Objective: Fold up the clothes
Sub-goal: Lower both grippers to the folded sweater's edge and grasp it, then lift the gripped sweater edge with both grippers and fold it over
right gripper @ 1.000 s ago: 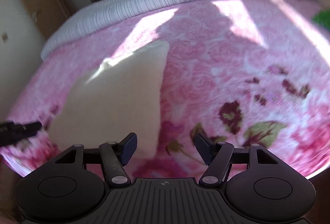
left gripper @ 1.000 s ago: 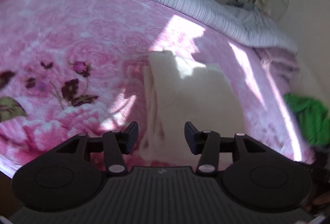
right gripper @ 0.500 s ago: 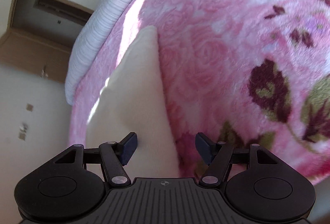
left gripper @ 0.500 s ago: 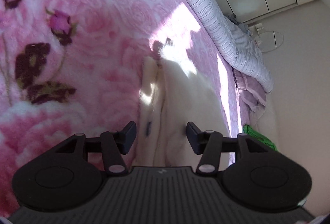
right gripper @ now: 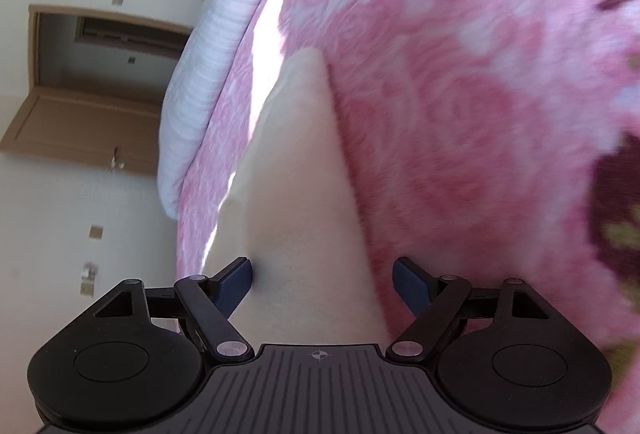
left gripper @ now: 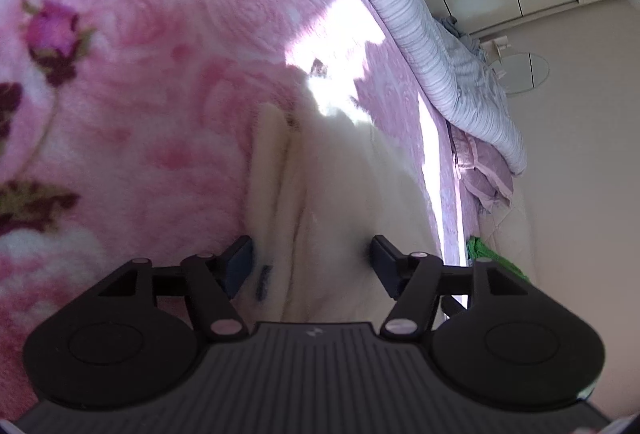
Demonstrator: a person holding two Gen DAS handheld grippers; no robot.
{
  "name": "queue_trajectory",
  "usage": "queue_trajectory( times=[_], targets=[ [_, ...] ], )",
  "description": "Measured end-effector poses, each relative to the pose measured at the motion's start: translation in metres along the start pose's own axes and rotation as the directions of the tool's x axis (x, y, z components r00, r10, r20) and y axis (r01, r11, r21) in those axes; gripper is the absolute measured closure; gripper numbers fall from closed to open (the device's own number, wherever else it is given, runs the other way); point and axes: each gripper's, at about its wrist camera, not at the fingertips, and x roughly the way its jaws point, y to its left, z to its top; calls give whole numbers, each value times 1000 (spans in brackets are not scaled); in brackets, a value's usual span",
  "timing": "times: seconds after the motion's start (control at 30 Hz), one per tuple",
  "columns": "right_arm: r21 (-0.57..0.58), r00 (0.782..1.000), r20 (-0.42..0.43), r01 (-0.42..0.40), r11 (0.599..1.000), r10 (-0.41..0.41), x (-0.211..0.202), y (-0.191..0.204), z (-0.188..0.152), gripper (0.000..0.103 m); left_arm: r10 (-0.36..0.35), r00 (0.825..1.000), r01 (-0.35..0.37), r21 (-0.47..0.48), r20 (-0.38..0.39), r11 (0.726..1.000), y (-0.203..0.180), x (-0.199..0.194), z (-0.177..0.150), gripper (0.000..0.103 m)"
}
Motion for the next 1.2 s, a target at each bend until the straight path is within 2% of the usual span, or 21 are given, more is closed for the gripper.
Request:
queue_trajectory(
  times=[0.3,0.47,0.6,0.73,1.0,1.1,1.2],
  targets=[
    [-89,996,-91,-34,995,26,26,6,6,23,-32,999,32,17,-25,999,2,17,6,41],
    [-86,996,-90,-24,996,16,28,2,3,43,-68,998,68,25,-20,997,4,19,8,53],
    [-70,996,-84,-16,997,10,22,2,0,51,-118,993,118,31,-27,992,7,16,21,63],
    [-78,998,-65,2,997,-7,20,19,-1,58,-167,985,169,36,-34,985,9,13,34,69],
    [-108,997,-16,-73,991,71,60,73,12,61,-218,976,218,42,-5,975,11,-15,113,72],
    [-138,996,-41,-81,987,76,75,105,22,62,-221,975,220,26,10,975,10,-33,140,72],
    [-131,993,-93,-87,988,75,90,137,30,62,-179,983,180,-11,43,984,9,-72,157,72]
  ],
)
